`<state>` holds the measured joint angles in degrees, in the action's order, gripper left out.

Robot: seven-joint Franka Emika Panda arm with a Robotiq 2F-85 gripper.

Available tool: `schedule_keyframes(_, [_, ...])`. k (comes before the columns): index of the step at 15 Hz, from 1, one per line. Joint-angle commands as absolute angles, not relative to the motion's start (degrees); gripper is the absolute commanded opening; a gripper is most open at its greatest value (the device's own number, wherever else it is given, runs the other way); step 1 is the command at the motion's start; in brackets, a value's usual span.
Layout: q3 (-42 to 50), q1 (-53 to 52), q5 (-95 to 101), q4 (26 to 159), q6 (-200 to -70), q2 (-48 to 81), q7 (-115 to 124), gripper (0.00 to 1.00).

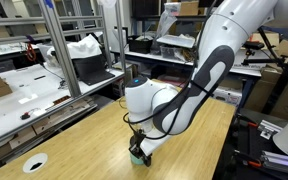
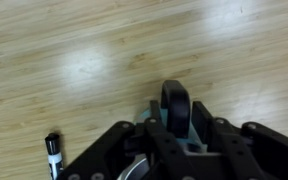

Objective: Move the cup to the right

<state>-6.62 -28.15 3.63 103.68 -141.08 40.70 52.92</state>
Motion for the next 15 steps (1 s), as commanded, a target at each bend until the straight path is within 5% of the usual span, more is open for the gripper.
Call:
schedule_keyframes(1, [-6.1,-28.9,2.9,103.7,-140.7,39.7,53.2,0.1])
schedule_keyframes(3, [-6.1,-29.1,3.0,103.6,-140.7,39.6,53.3,0.01])
schedule_keyframes(15, [1.0,-27.2,5.8,113.9,-140.7,26.4,60.7,0.05])
